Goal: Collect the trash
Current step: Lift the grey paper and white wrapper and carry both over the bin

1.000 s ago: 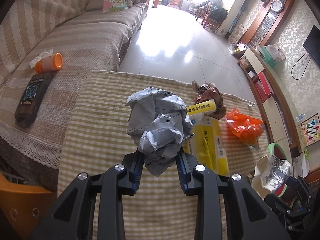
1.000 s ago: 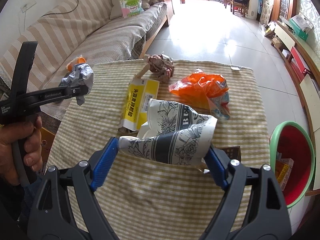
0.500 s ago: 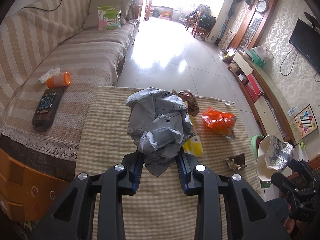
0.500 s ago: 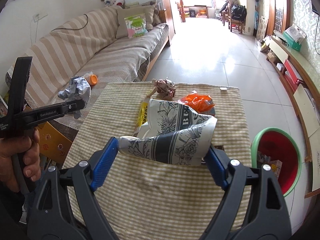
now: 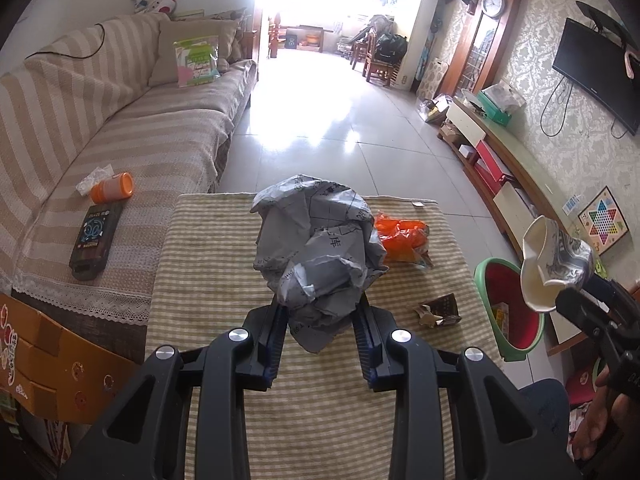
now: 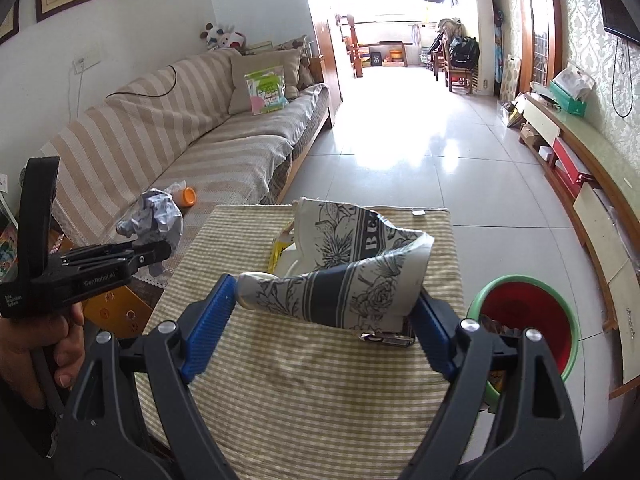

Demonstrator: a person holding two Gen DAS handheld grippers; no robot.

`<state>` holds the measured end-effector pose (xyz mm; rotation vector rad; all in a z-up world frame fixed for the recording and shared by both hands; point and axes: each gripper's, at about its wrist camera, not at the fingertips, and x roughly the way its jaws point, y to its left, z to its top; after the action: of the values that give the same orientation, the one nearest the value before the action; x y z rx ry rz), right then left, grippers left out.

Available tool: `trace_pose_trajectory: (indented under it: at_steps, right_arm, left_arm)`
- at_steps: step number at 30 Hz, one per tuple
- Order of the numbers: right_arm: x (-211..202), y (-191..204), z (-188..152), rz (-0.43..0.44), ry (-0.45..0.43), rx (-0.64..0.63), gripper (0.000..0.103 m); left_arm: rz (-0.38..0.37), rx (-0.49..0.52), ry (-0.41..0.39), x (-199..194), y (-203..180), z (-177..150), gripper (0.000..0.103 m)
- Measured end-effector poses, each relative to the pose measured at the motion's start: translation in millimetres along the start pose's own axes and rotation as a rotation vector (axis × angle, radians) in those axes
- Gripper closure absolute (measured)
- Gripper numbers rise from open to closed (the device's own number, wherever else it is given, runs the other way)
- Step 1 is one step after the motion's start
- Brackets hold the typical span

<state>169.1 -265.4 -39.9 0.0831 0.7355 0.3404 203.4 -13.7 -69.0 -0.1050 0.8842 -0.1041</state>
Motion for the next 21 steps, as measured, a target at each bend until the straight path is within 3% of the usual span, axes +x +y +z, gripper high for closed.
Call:
trace_pose_trajectory:
  at_steps: [13, 21]
  right_arm:
    - [-14.1, -47.6, -1.4, -0.042, -0.024, 0.063, 0.021]
    - [-22.2, -110.6, -8.4, -0.122, -0.022, 0.14, 0.021]
  left_arm:
    - [-0.031, 0.095, 0.011, 13.2, -57.8, 7.1, 0.074]
    - [-0.12, 0.161, 0.029, 38.2, -119.9, 18.3, 0.074]
